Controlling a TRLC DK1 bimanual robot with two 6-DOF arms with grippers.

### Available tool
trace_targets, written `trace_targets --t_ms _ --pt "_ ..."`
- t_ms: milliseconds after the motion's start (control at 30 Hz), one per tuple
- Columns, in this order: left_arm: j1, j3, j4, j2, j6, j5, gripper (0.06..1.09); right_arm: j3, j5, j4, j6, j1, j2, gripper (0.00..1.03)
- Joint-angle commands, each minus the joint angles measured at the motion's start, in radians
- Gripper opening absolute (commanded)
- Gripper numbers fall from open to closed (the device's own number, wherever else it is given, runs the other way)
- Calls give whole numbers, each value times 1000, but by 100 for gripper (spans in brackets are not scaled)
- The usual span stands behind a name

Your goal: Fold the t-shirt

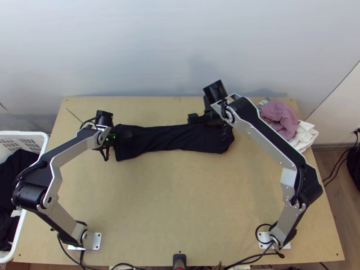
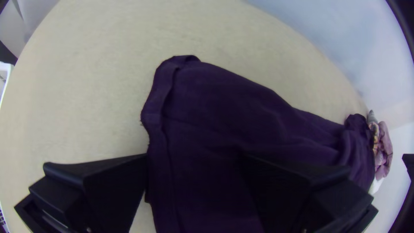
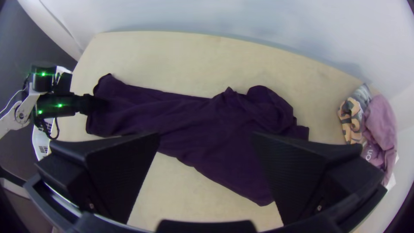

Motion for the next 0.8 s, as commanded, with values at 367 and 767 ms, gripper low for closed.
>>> trace_targets --t_ms 367,767 --pt "-59 99 -149 128 5 -15 71 69 -2 0 -21 26 25 99" --pt "-77 124 -158 -18 5 -47 10 62 -51 -28 -74 89 162 99"
